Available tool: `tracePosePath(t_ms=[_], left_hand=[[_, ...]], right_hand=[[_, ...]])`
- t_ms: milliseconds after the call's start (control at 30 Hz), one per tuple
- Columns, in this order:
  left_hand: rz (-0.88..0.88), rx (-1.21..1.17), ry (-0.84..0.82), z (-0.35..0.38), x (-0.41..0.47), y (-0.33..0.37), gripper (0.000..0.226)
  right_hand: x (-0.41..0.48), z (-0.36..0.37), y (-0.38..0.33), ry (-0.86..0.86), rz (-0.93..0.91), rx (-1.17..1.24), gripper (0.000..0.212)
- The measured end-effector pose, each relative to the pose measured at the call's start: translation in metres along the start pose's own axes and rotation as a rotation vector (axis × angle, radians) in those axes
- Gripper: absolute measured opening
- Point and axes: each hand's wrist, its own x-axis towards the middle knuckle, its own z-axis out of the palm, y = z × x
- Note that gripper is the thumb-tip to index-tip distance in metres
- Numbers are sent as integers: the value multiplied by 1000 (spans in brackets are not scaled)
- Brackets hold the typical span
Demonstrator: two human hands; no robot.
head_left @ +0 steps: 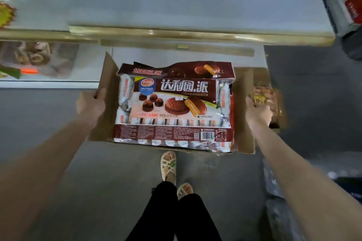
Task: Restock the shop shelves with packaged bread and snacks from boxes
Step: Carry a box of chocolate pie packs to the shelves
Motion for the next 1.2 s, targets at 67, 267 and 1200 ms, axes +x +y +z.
tracePosePath(t_ms=[67, 267, 1200], left_hand=[[-2, -22, -7, 14, 16, -1, 45], [-7, 47, 4, 65, 69, 0, 42], [-77, 82, 32, 225, 184, -41, 31]], right_hand=[[17, 19, -2, -4, 24, 25, 43], [86, 81, -4, -25, 49, 28, 46], [240, 250, 26, -75, -20, -40, 44]])
